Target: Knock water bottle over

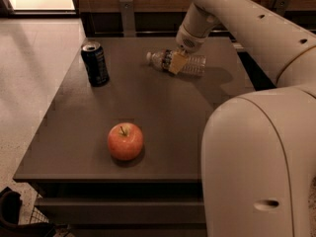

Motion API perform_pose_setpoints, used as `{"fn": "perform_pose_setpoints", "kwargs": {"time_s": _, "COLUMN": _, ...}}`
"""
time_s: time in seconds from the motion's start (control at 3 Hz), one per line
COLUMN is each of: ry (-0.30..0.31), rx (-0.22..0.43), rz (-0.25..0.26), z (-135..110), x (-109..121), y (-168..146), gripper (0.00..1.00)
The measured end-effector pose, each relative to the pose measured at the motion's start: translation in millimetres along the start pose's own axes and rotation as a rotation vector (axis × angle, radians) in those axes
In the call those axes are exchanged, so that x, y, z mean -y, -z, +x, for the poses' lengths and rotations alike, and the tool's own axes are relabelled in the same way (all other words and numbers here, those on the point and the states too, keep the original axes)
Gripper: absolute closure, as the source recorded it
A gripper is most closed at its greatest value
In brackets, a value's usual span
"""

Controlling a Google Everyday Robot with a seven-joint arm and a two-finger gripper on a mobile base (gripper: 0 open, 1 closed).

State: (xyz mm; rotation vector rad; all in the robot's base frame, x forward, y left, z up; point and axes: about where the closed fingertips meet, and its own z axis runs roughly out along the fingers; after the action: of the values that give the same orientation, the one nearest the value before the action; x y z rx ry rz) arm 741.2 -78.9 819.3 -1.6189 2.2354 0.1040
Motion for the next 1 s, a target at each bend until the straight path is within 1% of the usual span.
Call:
{"fn": "perform_pose_setpoints", "kwargs": {"time_s": 0.33, "ry": 0.000, "rx": -0.004, "rz": -0.006, "z": -2.1, "x": 0.1, "y": 3.9, "gripper": 0.99}}
{"fn": "perform_pose_setpoints", "kwargs": {"time_s": 1.0, "ry": 0.001, "rx": -0.006, "rz": -0.009, "z": -2.3, "x": -0.4, "y": 1.8, "gripper": 0.55}}
